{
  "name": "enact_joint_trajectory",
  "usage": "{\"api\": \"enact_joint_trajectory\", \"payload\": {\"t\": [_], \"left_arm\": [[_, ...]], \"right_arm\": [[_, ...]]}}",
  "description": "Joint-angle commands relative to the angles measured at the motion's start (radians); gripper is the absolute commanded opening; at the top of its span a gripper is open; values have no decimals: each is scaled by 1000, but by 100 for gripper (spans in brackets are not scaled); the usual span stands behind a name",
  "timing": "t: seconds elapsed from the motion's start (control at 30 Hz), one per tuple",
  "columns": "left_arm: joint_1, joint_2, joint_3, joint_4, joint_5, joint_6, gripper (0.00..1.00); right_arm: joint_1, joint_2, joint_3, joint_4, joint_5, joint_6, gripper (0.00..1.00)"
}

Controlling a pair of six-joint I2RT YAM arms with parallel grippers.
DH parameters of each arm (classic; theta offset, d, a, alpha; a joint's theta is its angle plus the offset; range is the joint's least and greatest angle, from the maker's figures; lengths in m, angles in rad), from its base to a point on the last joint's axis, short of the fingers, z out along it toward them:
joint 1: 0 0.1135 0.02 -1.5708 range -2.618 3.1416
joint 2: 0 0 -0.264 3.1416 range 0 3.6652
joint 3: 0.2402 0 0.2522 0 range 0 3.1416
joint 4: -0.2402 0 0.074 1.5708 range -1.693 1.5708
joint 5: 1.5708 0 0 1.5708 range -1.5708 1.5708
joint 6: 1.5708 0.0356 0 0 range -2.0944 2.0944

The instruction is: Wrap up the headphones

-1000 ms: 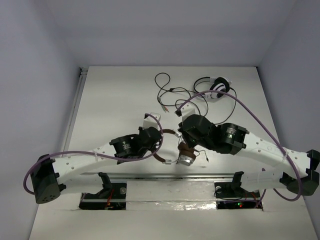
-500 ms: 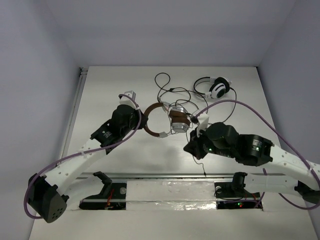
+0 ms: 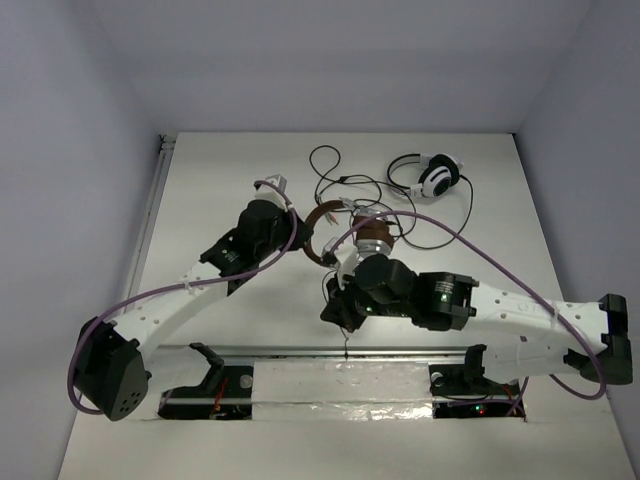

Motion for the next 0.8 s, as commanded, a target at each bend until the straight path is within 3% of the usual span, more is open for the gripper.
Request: {"api": "enact_joint_trajectory", "payload": {"t": [0.0,0.33,0.57,0.77], "left_arm": [[-15,-6,-13,147,61,-34,0],[-173,7,-94,15,-172,24,0],[-216,-38,-156,-20,-221,4,0],[-247,-56,-183,-28,-211,-8,0]], "right_arm": [[4,39,44,150,-10,-30,0],[4,9,137,138,203,-40,0],[-19,-36,115,164,328,-7,0],[-133,-102,26,305,354,79,0]]}}
